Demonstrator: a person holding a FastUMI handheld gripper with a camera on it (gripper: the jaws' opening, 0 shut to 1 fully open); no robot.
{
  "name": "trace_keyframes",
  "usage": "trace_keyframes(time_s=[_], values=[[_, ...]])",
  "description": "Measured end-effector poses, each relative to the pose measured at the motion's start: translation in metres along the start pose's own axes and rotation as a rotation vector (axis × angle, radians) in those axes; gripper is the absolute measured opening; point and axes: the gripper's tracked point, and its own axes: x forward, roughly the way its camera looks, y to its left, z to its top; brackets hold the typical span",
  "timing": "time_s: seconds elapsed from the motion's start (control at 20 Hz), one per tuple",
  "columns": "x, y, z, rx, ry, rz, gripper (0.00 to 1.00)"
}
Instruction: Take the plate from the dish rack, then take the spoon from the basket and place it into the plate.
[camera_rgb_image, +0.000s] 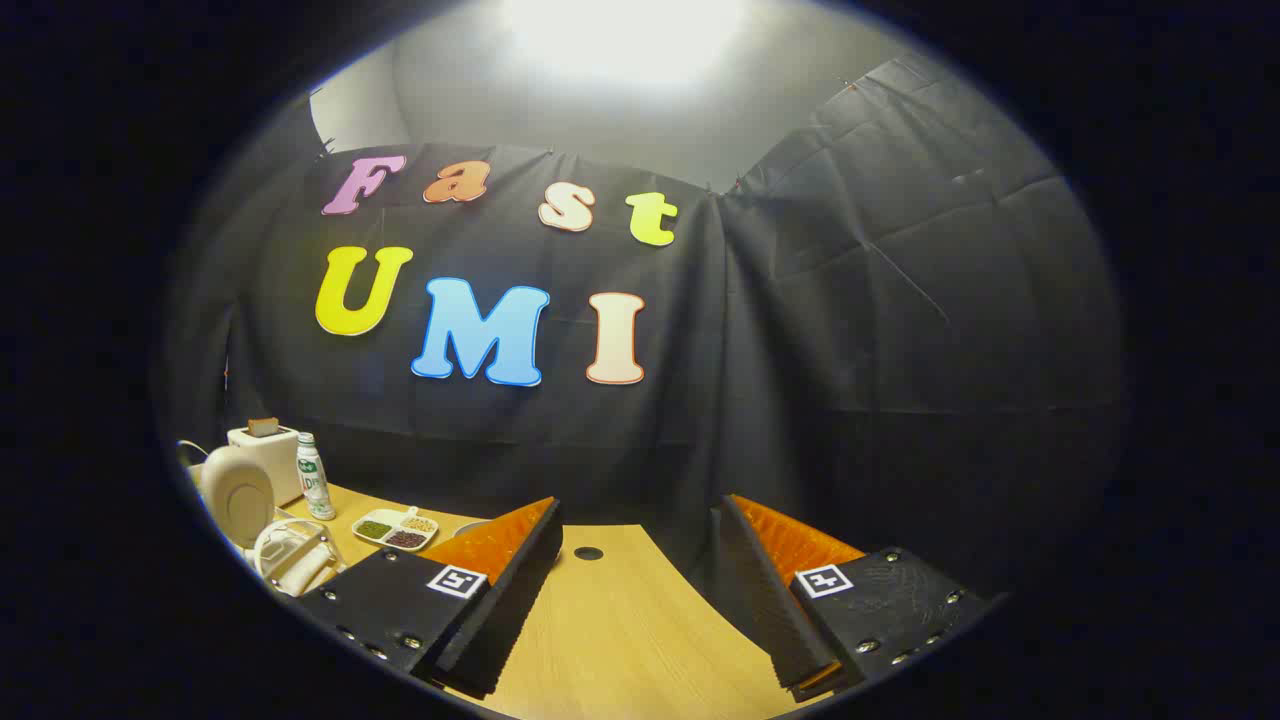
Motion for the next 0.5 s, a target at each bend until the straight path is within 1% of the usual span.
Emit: trace_keyframes(time_s=[0.2,0.3,0.4,0.5], values=[[-0.038,0.045,0.032,0.023,0.022,0.016,0.97],[-0.054,0.077,0.042,0.027,0.05,0.044,0.97],[-0.067,0.113,0.056,0.024,0.056,0.091,0.97],[-0.077,0.149,0.068,0.052,0.055,0.14,0.97]])
